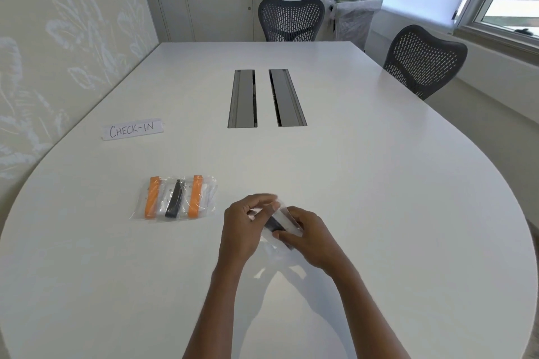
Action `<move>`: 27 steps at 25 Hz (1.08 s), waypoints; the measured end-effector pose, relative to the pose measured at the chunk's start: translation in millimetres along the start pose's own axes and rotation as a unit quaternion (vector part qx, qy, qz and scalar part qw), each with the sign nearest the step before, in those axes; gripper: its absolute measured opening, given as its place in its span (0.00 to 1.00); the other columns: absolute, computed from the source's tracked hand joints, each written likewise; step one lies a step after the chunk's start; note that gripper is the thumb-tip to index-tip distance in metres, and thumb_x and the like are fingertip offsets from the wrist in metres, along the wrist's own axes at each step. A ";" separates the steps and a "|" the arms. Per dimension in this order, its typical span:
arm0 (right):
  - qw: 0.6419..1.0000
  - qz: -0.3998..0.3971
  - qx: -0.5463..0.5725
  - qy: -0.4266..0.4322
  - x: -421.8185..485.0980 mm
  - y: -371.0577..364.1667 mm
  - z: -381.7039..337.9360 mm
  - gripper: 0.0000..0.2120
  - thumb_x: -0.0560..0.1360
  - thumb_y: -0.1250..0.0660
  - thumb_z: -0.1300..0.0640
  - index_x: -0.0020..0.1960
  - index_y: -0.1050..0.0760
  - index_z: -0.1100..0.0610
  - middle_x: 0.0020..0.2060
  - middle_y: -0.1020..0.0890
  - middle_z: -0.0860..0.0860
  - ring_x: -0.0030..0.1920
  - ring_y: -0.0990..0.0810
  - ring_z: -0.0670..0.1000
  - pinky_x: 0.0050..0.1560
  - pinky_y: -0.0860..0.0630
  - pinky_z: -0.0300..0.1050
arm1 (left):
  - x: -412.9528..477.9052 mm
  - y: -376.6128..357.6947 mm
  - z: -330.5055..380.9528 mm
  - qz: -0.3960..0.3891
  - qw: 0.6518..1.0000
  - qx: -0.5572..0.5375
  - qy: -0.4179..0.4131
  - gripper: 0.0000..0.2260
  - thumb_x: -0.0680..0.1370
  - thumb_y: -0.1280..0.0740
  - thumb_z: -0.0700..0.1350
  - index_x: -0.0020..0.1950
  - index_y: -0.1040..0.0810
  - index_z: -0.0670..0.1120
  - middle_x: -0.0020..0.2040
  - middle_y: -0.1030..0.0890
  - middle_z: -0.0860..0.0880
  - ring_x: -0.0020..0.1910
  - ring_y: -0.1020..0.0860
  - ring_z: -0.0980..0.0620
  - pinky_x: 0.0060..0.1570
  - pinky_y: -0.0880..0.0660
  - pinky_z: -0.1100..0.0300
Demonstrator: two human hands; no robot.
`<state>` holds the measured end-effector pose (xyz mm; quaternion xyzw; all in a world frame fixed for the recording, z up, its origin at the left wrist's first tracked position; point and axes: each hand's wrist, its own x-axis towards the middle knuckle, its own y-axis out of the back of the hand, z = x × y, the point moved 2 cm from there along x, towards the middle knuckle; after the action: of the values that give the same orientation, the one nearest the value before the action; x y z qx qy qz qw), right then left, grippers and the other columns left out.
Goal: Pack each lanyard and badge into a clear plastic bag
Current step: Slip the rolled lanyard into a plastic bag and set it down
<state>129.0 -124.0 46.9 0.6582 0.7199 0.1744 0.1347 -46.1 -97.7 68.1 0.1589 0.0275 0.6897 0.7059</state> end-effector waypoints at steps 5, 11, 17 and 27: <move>0.986 0.074 0.128 -0.074 38.0 -39.9 -14.2 0.10 0.76 0.23 0.52 0.56 0.19 0.51 0.49 0.14 0.48 0.48 0.14 0.53 0.39 0.15 0.39 | -0.2 35.0 -27.3 0.146 0.988 0.033 0.023 0.13 0.83 0.30 0.49 0.67 0.18 0.49 0.61 0.15 0.55 0.59 0.18 0.58 0.59 0.21 0.58; 0.959 0.106 0.221 -0.146 93.3 -109.2 -30.6 0.22 0.76 0.22 0.50 0.64 0.28 0.49 0.54 0.16 0.50 0.50 0.15 0.48 0.34 0.21 0.32 | -0.9 76.0 -69.8 0.210 0.971 0.113 0.029 0.13 0.83 0.30 0.41 0.68 0.19 0.46 0.62 0.17 0.49 0.58 0.19 0.50 0.63 0.20 0.48; 0.965 0.183 0.108 -0.152 121.1 -160.2 -30.8 0.21 0.79 0.29 0.51 0.66 0.34 0.51 0.45 0.18 0.50 0.43 0.17 0.52 0.42 0.19 0.48 | -3.1 85.5 -93.1 0.221 0.962 0.155 0.028 0.17 0.81 0.31 0.35 0.70 0.21 0.43 0.65 0.18 0.44 0.66 0.21 0.43 0.67 0.22 0.46; 0.952 0.249 -0.171 -0.053 127.8 -190.1 -21.3 0.17 0.81 0.36 0.50 0.69 0.27 0.47 0.65 0.26 0.48 0.69 0.30 0.53 0.69 0.37 0.51 | 4.3 83.8 -93.1 0.161 0.954 0.246 0.061 0.22 0.80 0.39 0.33 0.71 0.21 0.47 0.70 0.21 0.51 0.72 0.26 0.49 0.71 0.29 0.52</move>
<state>-63.7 -12.3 -10.8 0.7918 0.4846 0.2879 0.2351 -150.8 -76.2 2.6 0.2876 0.2128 0.7742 0.5221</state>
